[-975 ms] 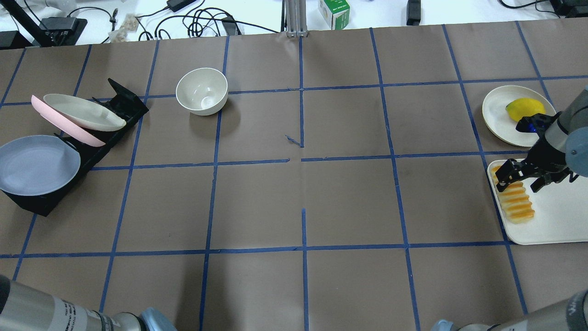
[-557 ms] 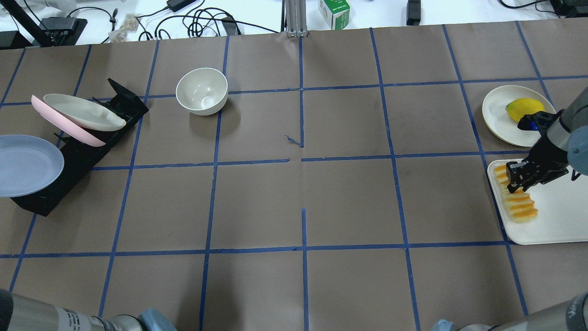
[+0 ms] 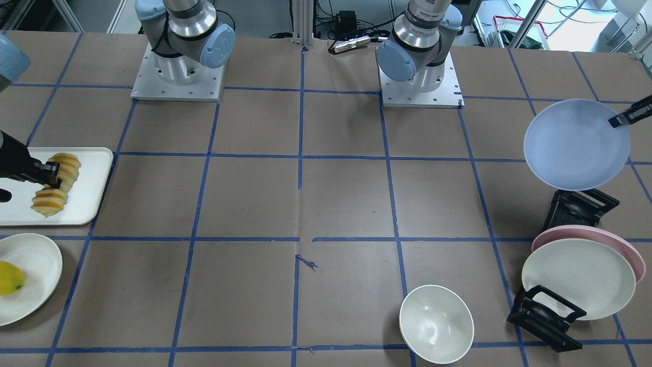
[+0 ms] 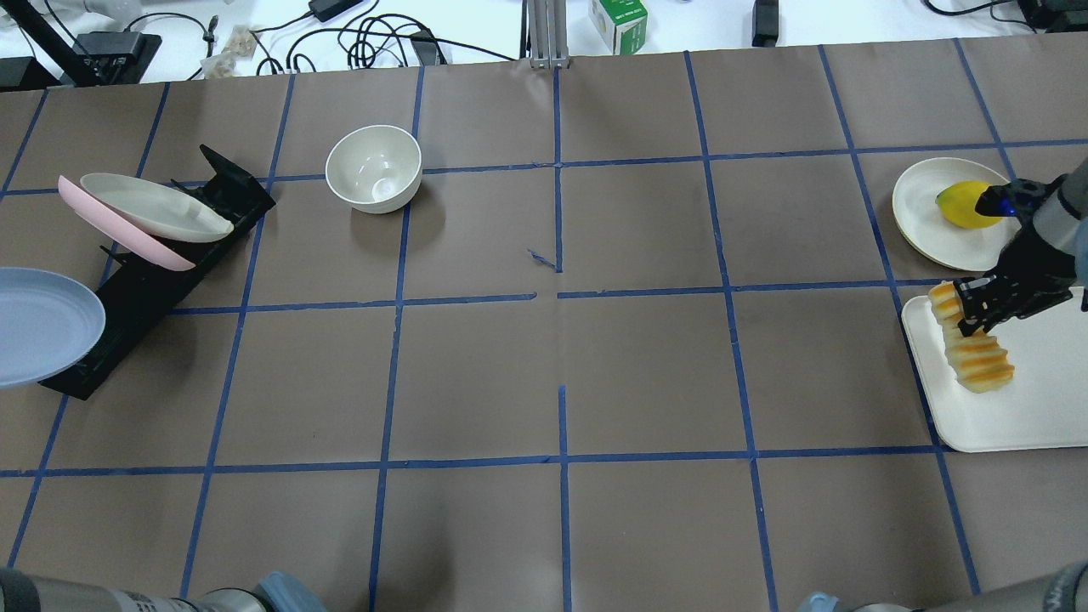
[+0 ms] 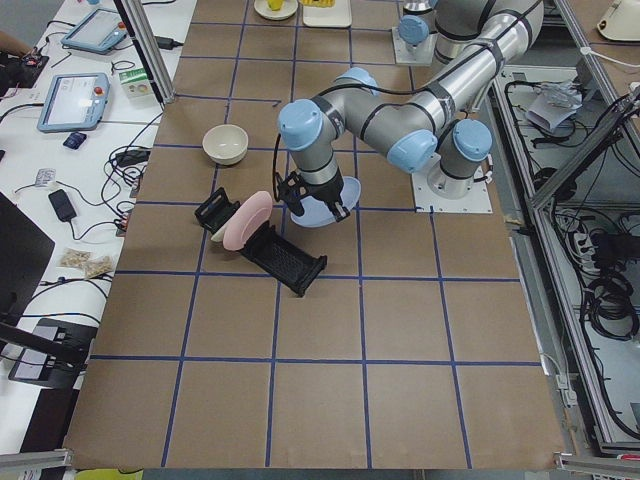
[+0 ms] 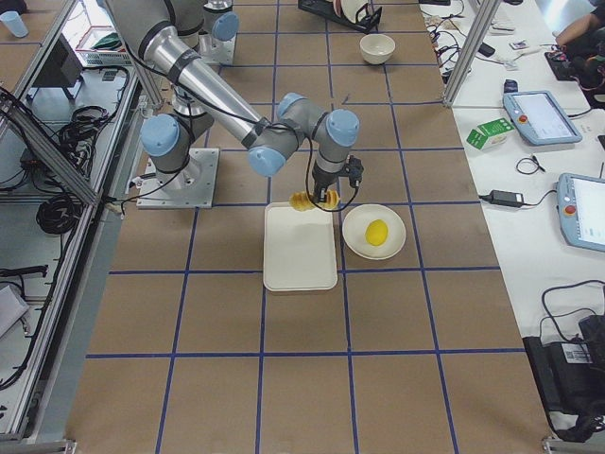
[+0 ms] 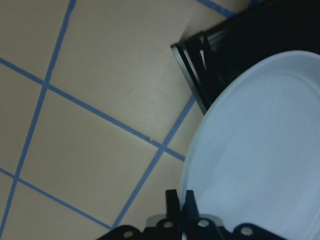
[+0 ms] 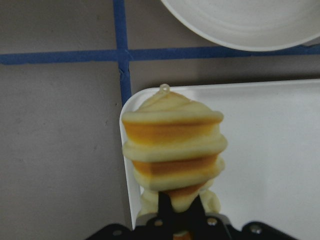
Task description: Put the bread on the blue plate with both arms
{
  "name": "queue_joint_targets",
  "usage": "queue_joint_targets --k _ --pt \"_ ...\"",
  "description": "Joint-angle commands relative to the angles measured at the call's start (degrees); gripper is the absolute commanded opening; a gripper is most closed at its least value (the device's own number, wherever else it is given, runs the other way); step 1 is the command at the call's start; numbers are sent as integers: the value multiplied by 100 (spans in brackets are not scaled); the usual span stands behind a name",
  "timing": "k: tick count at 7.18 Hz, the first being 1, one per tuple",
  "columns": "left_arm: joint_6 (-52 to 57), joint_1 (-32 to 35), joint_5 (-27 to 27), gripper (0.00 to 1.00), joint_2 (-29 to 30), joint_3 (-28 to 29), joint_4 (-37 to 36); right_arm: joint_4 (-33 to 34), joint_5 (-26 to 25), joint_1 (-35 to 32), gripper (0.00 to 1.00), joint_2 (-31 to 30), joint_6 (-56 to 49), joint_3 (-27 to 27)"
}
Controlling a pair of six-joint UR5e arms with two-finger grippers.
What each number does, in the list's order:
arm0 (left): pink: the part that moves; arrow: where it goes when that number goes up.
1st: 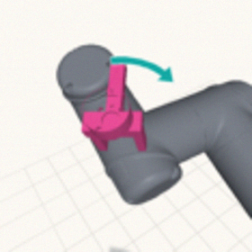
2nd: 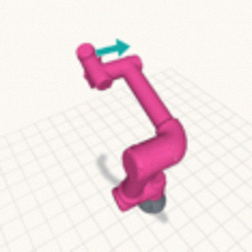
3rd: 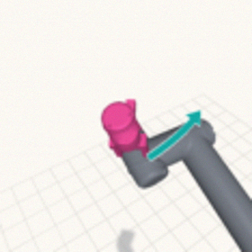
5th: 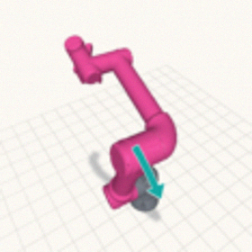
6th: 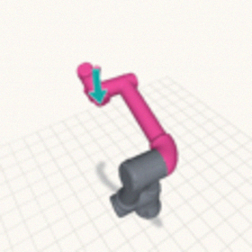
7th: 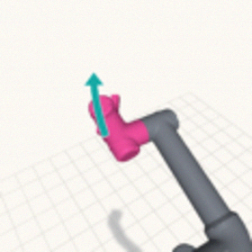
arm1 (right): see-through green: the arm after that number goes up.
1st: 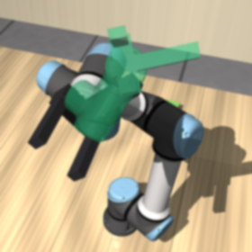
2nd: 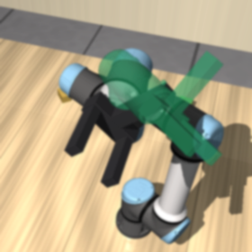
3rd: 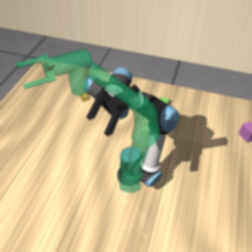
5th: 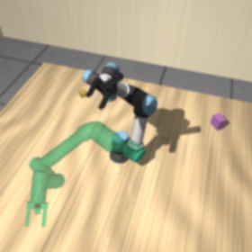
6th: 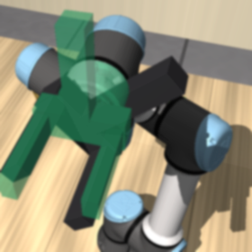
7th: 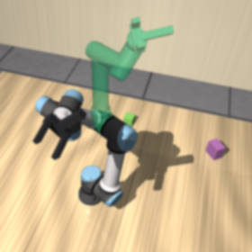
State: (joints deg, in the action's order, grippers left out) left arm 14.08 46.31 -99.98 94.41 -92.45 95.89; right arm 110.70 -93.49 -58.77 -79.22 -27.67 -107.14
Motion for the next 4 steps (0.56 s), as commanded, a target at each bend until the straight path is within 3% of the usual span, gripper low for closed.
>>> queue_joint_targets --k 1,2,3,4 --pt "-1302 944 879 0 -440 -780 97 -258 -11 -535 0 -93 366 236" --pt "-1955 1707 1623 0 -371 -1018 -156 -572 6 -722 0 -198 812 359" --pt "-2562 2489 1935 0 -283 -1316 -994 -697 7 -976 0 -234 1051 447" --pt "-3046 3211 2086 0 -135 -1833 -2438 -812 128 -1178 0 -234 1306 457"
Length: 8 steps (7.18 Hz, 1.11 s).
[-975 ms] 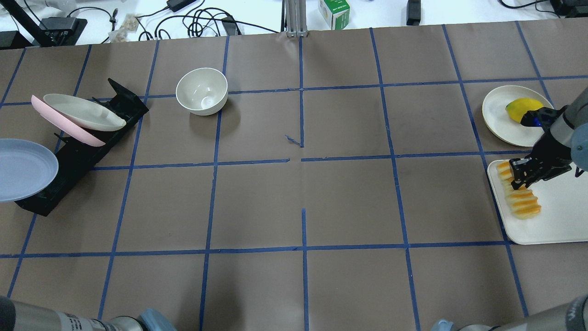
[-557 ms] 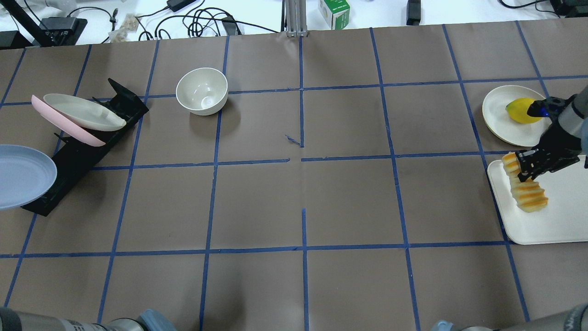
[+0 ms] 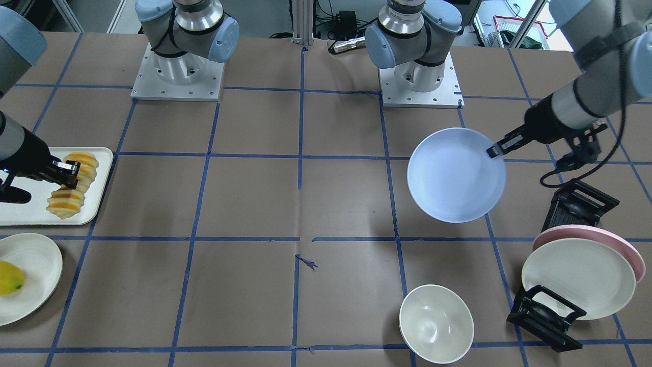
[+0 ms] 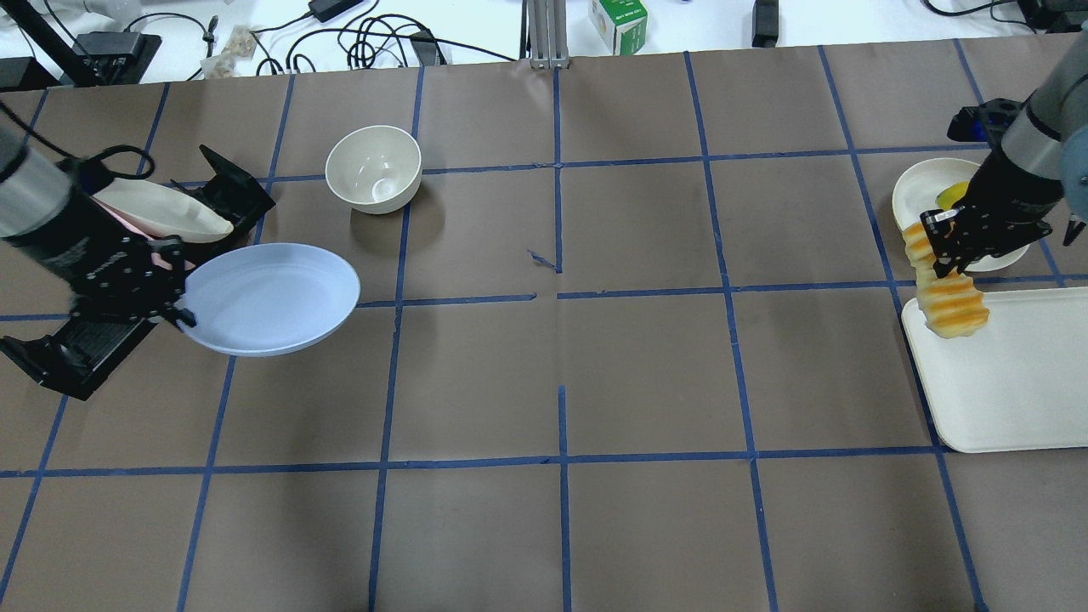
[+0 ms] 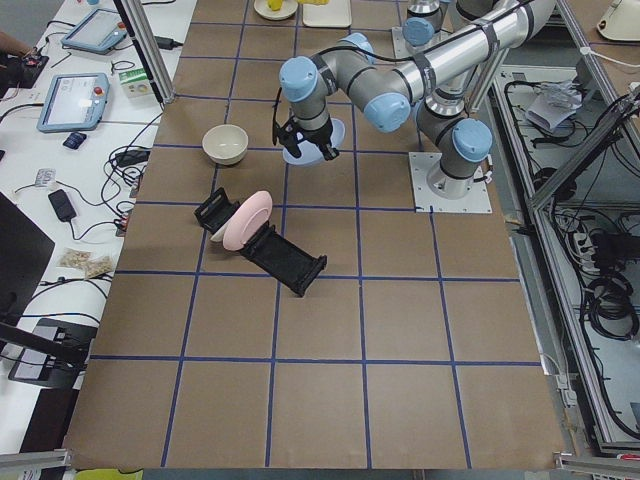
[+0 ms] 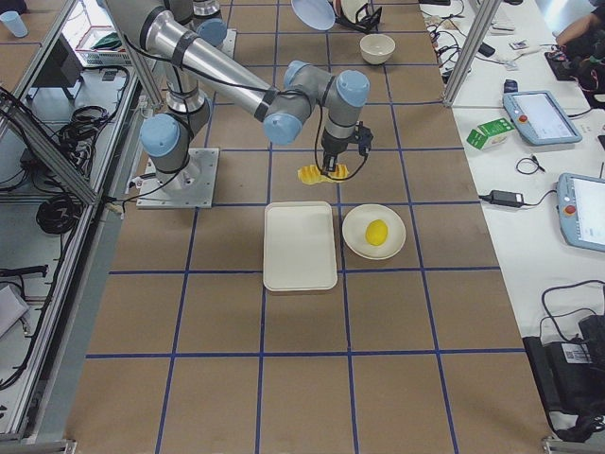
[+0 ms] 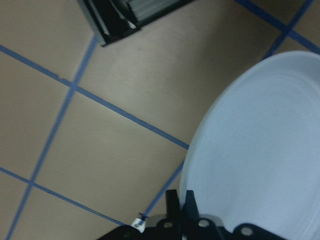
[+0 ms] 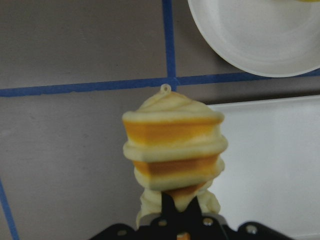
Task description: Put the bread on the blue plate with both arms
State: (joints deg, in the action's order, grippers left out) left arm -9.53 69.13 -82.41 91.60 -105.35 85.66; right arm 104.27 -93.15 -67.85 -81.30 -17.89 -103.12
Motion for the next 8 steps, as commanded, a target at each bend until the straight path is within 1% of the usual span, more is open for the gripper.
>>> queue_joint_targets --k 1,2,3,4,5,6,7,8 --pt "-1752 1588 740 0 382 -1018 -2647 -222 460 -473 0 -26 704 46" --pt "-2581 2230 813 0 698 -1127 -3356 -214 507 -666 0 -17 995 46" --pt "-2946 2767 788 0 980 -1154 -3763 -214 508 -860 0 -17 1137 55" --pt "-3045 3138 770 0 1165 -1198 -4150 -205 508 -1114 0 -26 1278 63" --pt "-2933 3263 762 0 1306 -1311 -4337 -153 499 -1404 0 -26 1557 98" --pt "-2810 3265 753 0 1282 -1460 -4434 -170 517 -1633 0 17 1821 308" --pt "-2800 3265 753 0 1307 -1523 -4461 -196 543 -1844 0 96 1885 484" --pt "-2791 3265 744 0 1308 -1584 -4470 -144 543 -2072 0 149 1955 503"
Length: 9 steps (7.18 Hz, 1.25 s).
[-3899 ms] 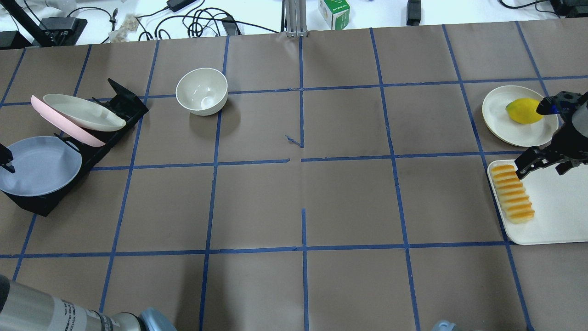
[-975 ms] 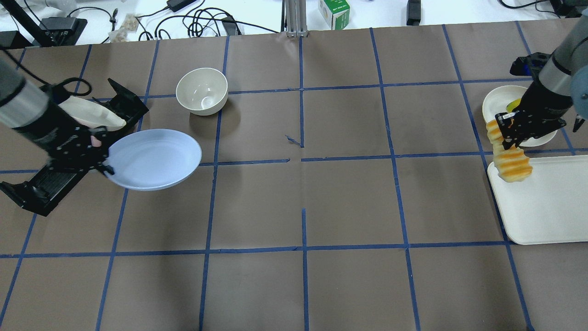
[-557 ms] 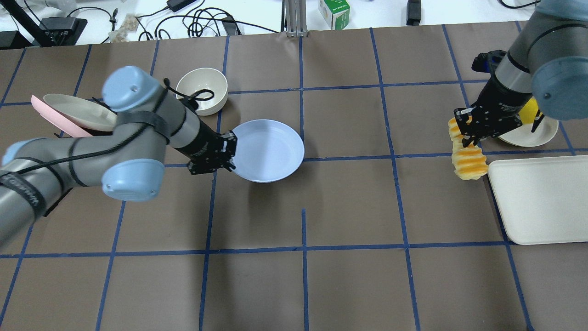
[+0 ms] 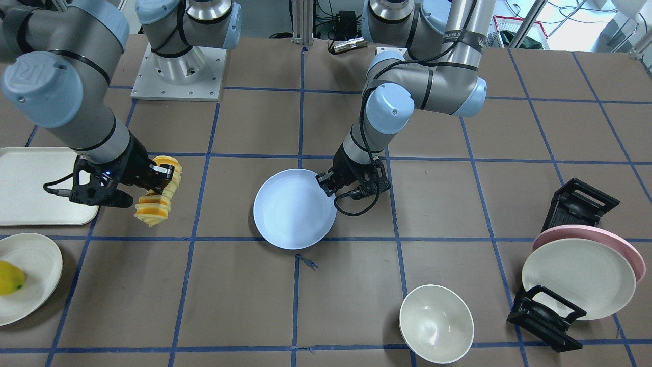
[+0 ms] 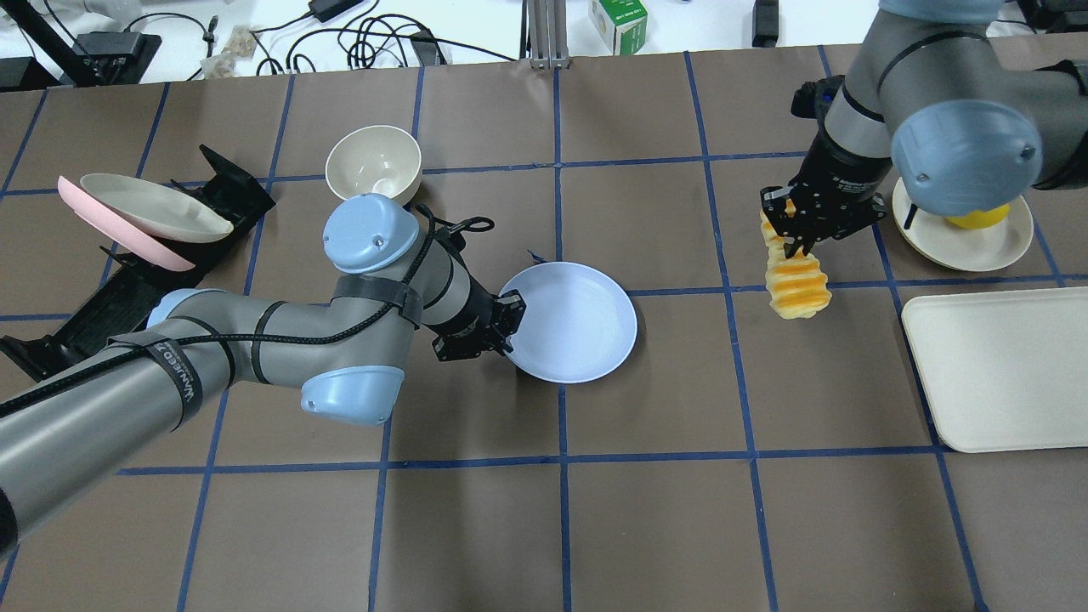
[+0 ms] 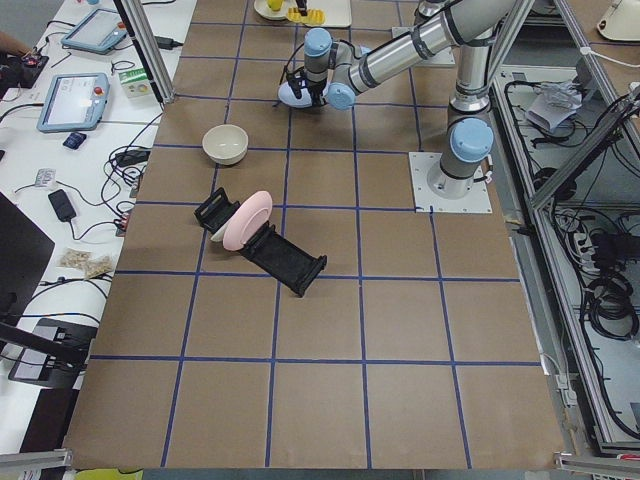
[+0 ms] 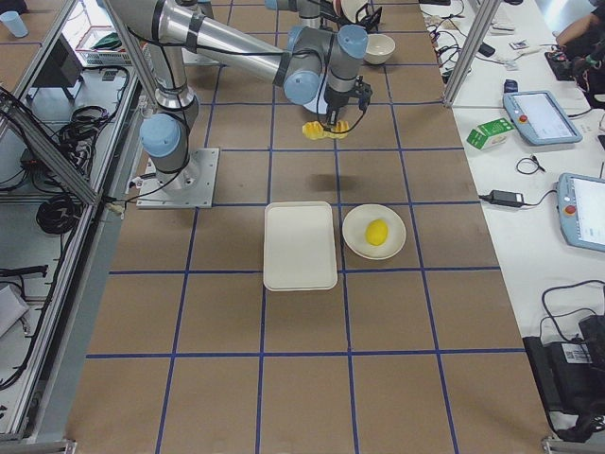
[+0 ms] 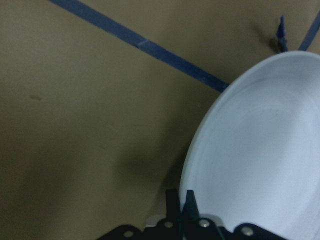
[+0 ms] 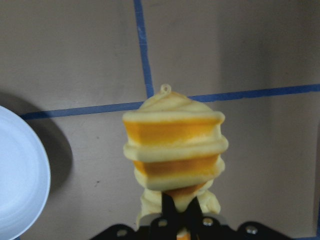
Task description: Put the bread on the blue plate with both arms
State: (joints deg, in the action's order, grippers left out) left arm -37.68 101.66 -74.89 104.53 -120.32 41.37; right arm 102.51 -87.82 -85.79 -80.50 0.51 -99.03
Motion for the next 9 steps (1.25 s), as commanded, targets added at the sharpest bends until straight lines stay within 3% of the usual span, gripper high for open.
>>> queue_joint_targets --k 1,2,3,4,6,9 --pt "59 -14 -78 53 -2 -80 -42 145 36 -542 0 174 447 103" --pt "251 -40 -287 91 -107 -1 -42 494 184 -840 0 288 781 112" --pt "722 -171 -907 100 -282 139 10 541 238 -1078 0 516 1289 286" --pt "1136 -347 -1018 100 -484 349 490 516 239 -1324 0 788 1729 584" --pt "2007 -550 -1350 100 -888 1365 2426 603 239 -2000 0 1298 2582 1025" --pt "3840 -1276 -1379 100 -1222 2659 4469 725 361 -2582 0 1738 2964 991"
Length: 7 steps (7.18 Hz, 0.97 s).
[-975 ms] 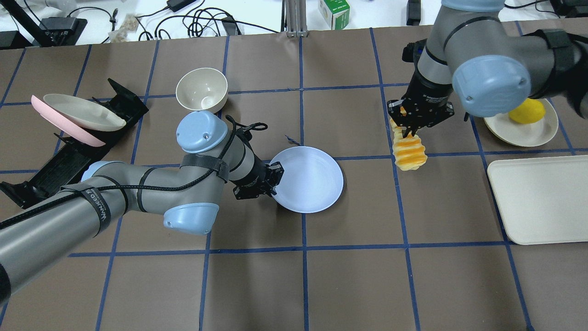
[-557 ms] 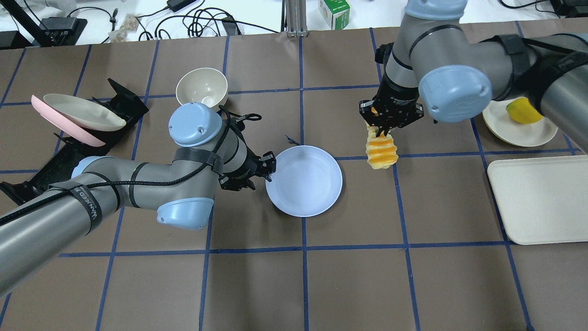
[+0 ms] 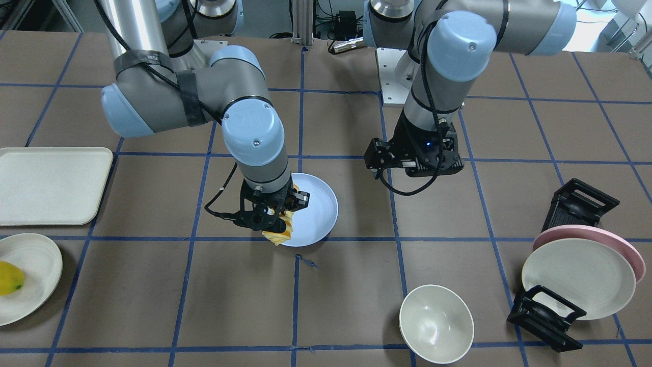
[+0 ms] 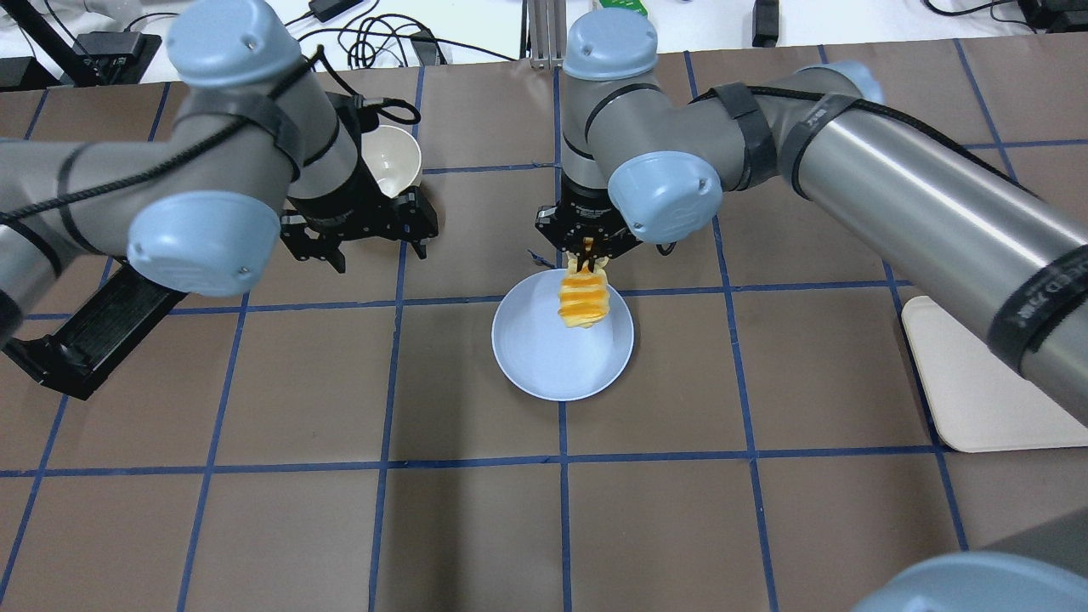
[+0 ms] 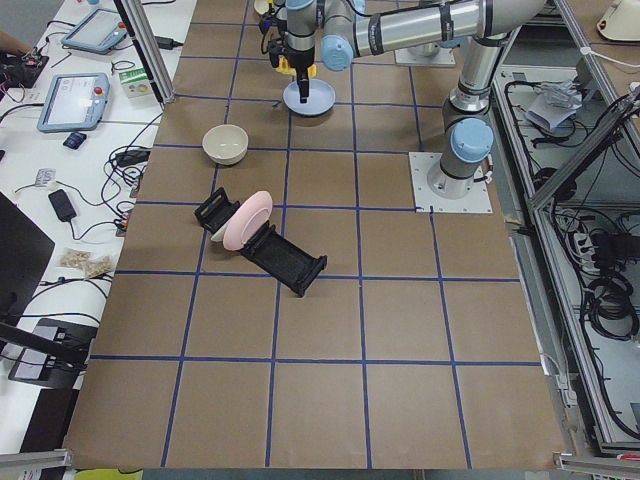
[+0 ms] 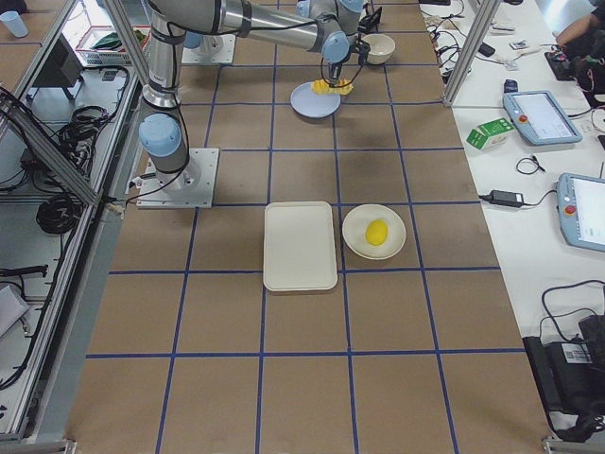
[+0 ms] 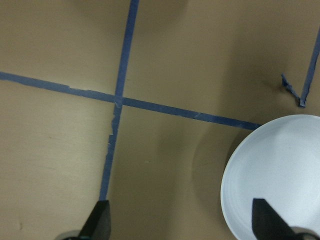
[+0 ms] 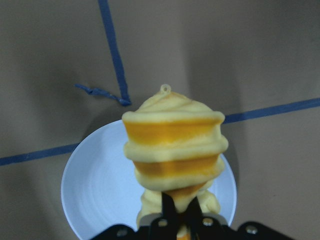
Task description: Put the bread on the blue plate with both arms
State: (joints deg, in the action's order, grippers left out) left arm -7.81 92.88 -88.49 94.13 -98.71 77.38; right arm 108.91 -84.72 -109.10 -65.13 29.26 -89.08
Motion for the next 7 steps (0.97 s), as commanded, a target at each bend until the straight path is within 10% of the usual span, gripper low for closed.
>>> queue_joint_targets --k 1,5,7 --pt "1217 -568 -11 100 -350 763 1328 139 61 -296 2 246 106 -30" --pt "1212 -333 -46 100 -308 1258 1448 956 61 -314 10 203 141 -839" --pt "1238 -314 -292 100 -423 1205 1604 966 0 -323 92 194 203 -848"
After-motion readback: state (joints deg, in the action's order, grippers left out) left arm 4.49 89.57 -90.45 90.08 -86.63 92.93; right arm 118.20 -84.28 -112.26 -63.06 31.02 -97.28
